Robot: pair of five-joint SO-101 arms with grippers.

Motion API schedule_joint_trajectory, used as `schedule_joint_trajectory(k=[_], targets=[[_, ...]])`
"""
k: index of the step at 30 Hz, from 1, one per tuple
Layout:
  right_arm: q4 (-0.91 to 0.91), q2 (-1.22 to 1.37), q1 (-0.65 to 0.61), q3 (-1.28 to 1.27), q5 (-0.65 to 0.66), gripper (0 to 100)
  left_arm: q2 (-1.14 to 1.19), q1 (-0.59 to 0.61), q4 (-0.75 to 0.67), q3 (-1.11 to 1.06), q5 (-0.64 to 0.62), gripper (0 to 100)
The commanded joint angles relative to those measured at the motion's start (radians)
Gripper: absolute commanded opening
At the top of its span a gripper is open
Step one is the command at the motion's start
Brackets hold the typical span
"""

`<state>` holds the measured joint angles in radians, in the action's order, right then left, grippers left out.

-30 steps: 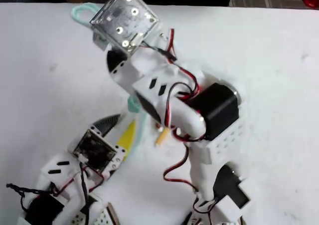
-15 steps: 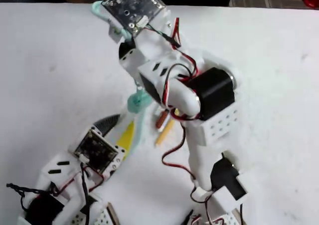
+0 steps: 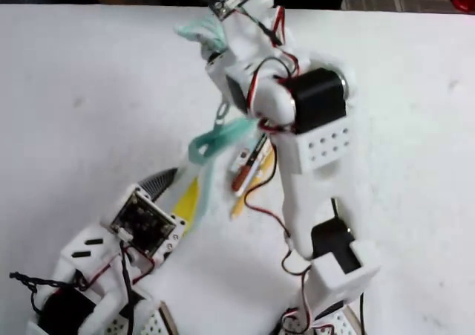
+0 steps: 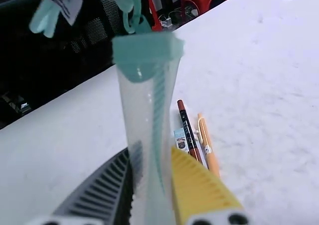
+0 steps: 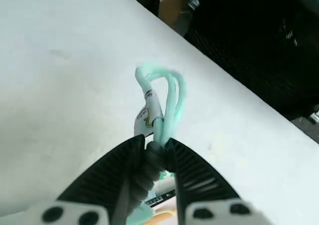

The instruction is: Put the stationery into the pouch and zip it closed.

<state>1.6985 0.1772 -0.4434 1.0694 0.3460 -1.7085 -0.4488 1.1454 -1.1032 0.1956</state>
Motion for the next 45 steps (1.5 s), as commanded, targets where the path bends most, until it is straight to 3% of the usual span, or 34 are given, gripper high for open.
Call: schedule_joint_trajectory(k=[1, 13, 19, 25, 34, 45], targets=[[-0.013, 0.012, 0.068, 0.008, -0.009, 1.7, -0.007, 0.044, 0.008, 0.012, 0.011, 2], [-0.131, 0.174, 0.12, 0.015, -0.011, 1.7, -0.008, 0.108, -0.068, 0.006, -0.044, 2], [-0.012, 0.065, 0.102, 0.018, -0.052, 2.1, -0.008, 0.108, -0.063, 0.005, -0.041, 2], [0.022, -0.045, 0.056, -0.069, -0.285, 23.1, -0.008, 0.099, -0.084, -0.034, -0.037, 2], [0.022, -0.185, -0.143, -0.427, -0.321, 22.0, -0.008, 0.107, -0.092, -0.043, -0.037, 2], [0.024, -0.272, -0.148, -0.451, -0.47, 22.3, -0.008, 0.107, -0.091, -0.044, -0.037, 2]])
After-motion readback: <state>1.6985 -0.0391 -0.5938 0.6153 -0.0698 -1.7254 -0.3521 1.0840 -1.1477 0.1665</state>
